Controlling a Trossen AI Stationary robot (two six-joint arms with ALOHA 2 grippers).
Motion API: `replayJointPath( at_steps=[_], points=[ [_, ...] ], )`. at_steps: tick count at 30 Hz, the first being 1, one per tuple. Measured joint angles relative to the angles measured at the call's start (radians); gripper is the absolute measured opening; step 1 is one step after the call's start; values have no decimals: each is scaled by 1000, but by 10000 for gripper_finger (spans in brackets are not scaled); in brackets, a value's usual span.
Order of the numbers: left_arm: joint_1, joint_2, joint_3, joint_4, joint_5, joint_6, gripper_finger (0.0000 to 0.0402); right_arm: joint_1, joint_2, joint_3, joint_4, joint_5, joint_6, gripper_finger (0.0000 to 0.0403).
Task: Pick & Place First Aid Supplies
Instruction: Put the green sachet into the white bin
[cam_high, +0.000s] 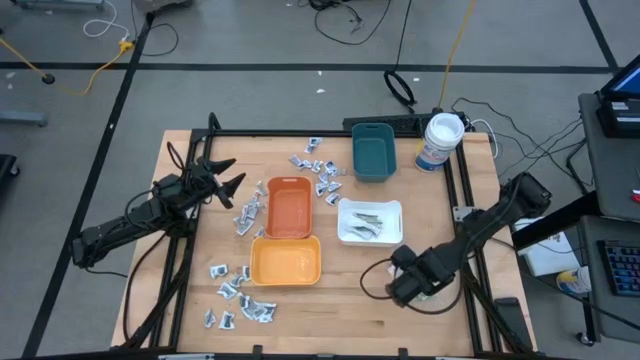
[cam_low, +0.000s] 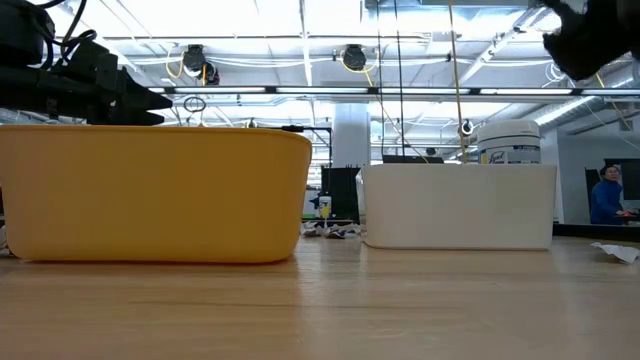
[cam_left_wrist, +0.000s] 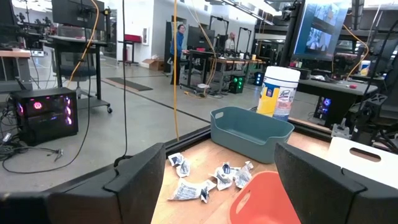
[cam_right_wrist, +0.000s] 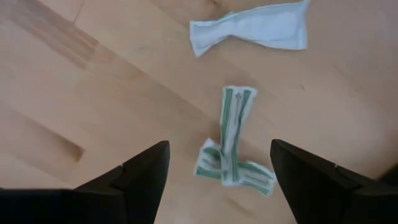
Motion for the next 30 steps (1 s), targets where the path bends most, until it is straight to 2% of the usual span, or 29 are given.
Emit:
replayJointPath(
  at_steps=[6, 12, 17, 21, 28, 30],
  points=[
    [0, 0, 0, 0, 0, 1, 308, 0, 17, -108, 156, -6, -3, 255],
    [0, 0, 0, 0, 0, 1, 308, 0, 40, -211, 292, -85, 3, 239],
    [0, 0, 0, 0, 0, 1, 308, 0, 41, -237, 322, -105, 18, 209],
    [0, 0, 0, 0, 0, 1, 308, 0, 41, -238, 324, -106, 18, 158],
    [0, 0, 0, 0, 0, 0, 308, -1, 42, -238, 327, -106, 20, 31],
    [0, 0, 0, 0, 0, 0, 308, -1, 41, -237, 326, -106, 18, 9]
  ],
)
